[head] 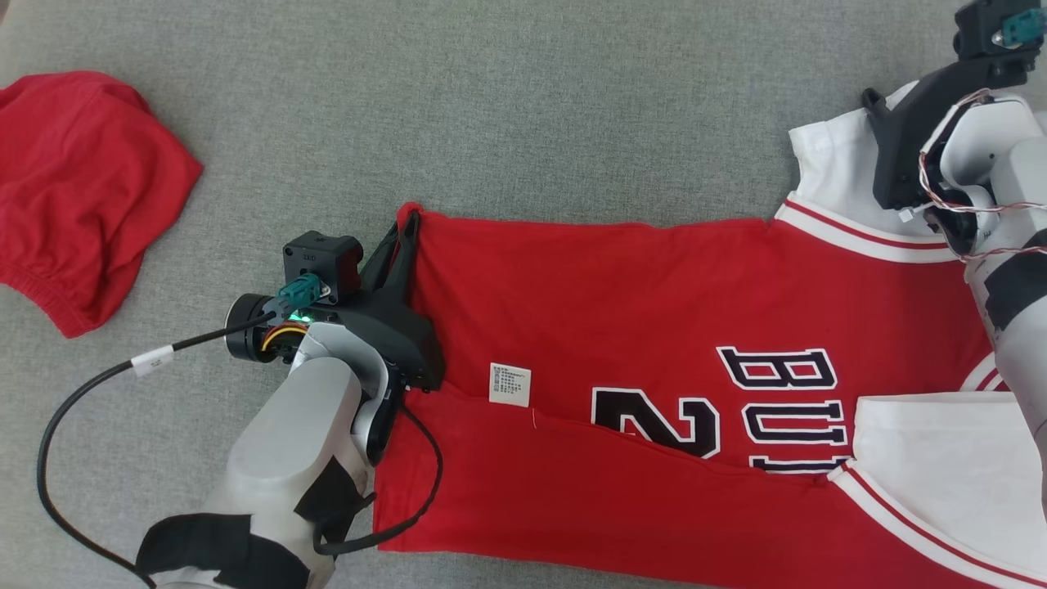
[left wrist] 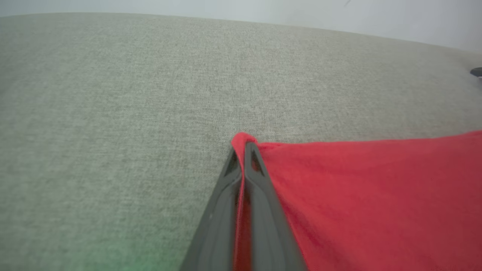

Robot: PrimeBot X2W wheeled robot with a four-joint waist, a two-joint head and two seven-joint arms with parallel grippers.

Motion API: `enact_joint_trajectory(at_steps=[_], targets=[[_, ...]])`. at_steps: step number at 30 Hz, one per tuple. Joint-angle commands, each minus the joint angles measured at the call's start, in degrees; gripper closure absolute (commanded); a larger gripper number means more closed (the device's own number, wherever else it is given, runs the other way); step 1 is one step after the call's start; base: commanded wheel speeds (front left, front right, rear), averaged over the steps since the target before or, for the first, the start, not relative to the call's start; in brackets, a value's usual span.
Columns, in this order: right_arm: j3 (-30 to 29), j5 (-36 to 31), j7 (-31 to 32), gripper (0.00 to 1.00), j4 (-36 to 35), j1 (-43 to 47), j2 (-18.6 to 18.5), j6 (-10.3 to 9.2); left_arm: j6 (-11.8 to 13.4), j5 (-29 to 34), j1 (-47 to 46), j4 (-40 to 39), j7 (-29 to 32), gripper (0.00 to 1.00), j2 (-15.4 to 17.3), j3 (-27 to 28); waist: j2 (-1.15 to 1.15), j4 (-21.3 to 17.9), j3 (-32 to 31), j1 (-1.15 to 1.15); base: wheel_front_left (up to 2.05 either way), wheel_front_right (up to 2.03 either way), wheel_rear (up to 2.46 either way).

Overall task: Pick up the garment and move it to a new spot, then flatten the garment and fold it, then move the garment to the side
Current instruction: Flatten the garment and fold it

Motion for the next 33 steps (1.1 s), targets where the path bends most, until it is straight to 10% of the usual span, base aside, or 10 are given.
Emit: enact_joint_trajectory(at_steps=[1, 33], targets=[[0.5, -0.4, 0.2, 1.0, 0.9, 0.7, 0.6, -0.16, 0.4, -0.8, 0.4, 0.8, 0.3, 1.0, -0.2, -0.6, 0.0, -0.2, 0.0, 0.01, 0.0, 0.0, 0.0], [-2.2, 11.7, -25.1, 1.0, -5.0, 14.2, 0.5, -0.16, 2.7, 3.7, 13.1, -7.9, -1.6, 1.0, 5.0, 7.3, 0.0, -9.6, -16.4, 0.01, 0.0, 0.0, 0.0]])
